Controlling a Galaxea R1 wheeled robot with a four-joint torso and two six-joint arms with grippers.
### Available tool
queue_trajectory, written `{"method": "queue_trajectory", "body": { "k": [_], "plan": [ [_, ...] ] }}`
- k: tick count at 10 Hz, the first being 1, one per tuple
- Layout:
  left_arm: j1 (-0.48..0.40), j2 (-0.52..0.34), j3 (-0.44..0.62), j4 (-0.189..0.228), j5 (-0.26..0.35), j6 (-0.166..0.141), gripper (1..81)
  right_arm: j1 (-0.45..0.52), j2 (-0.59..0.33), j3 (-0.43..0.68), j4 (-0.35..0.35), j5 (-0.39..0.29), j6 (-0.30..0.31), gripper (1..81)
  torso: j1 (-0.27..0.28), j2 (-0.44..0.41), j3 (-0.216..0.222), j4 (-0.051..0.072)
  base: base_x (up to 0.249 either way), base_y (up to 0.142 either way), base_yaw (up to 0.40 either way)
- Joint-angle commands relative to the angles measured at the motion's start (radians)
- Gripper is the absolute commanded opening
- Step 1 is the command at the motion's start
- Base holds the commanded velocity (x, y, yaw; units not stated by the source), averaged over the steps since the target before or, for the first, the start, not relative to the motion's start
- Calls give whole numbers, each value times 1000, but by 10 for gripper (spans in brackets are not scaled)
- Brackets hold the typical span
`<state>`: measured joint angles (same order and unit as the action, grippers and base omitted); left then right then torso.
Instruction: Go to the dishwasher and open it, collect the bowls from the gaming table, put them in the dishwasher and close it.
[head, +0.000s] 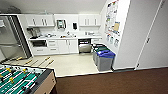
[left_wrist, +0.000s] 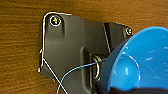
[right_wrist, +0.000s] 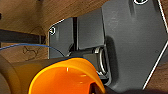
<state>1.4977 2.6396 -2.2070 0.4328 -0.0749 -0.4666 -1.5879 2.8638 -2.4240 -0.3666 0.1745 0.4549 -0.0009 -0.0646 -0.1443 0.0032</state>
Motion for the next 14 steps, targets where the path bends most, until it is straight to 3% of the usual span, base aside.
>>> {"method": "queue_trajectory", "body": {
  "k": [1, 6, 14],
  "plan": [
    [-36, -29, 10, -5, 41, 3, 10, 38, -5, 11, -18, -39, -4, 10, 1, 0, 0, 0, 159, 81, 0],
    [-36, -29, 10, -5, 41, 3, 10, 38, -5, 11, -18, -39, -4, 10, 1, 0, 0, 0, 159, 74, 0],
    [-36, -27, 15, -5, 41, 2, 10, 38, -5, 5, -15, -39, -2, 10, 1, 0, 0, 0, 161, 0, 0]
  ]
}}
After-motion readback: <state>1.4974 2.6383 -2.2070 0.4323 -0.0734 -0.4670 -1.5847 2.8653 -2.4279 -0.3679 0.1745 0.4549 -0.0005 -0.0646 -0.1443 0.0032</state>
